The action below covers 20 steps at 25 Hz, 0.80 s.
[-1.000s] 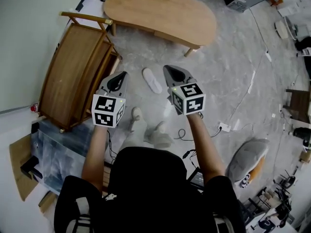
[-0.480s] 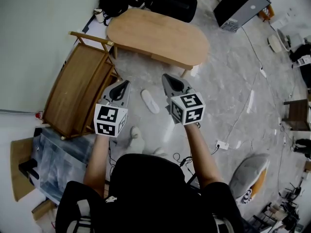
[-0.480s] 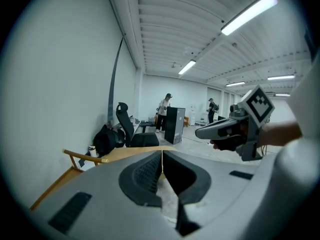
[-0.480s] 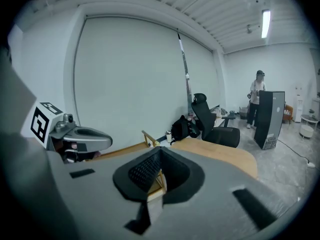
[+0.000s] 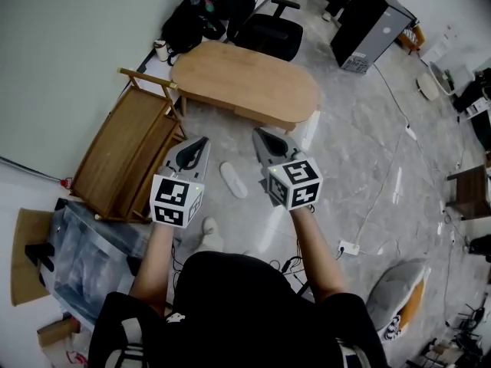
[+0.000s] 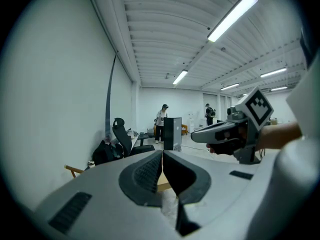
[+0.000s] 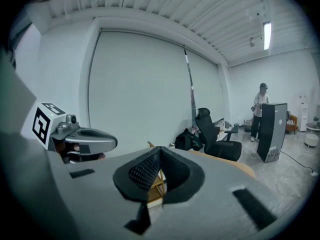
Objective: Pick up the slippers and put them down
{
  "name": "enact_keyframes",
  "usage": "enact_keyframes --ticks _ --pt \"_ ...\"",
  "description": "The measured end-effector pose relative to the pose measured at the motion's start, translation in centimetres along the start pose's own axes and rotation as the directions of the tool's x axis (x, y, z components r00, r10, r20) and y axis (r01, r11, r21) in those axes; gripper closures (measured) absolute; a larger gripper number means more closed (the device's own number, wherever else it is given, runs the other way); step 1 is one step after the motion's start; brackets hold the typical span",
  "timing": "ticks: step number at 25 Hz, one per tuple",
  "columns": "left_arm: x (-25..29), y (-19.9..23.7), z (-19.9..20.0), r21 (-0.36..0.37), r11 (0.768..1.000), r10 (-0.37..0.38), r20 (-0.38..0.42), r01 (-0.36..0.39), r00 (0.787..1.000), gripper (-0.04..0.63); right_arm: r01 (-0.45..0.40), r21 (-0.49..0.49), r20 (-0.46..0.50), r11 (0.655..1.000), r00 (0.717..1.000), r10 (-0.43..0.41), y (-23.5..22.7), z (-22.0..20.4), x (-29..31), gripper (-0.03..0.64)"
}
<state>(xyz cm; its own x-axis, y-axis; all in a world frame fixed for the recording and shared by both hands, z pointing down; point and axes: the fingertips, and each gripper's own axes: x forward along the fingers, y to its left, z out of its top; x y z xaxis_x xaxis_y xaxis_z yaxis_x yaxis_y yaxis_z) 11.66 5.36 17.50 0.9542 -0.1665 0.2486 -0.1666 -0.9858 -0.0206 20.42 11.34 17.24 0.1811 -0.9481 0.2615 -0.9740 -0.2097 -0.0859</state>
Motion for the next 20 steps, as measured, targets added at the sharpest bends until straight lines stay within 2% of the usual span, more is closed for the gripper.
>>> enact_keyframes --ticks 12,20 --pt "-5.9 -8.4 4.1 0.071 0.997 0.014 0.098 -0.021 0.995 0.588 -0.032 -0.039 0.124 0.999 0.992 0.037 3.1 2.2 -10.1 0.617" --pt "-9.1 -12.7 5.4 0.072 0.997 0.026 0.144 -0.036 0.989 0.588 -0.048 -0.047 0.137 0.998 0.989 0.053 4.4 1.5 -15.5 0.617"
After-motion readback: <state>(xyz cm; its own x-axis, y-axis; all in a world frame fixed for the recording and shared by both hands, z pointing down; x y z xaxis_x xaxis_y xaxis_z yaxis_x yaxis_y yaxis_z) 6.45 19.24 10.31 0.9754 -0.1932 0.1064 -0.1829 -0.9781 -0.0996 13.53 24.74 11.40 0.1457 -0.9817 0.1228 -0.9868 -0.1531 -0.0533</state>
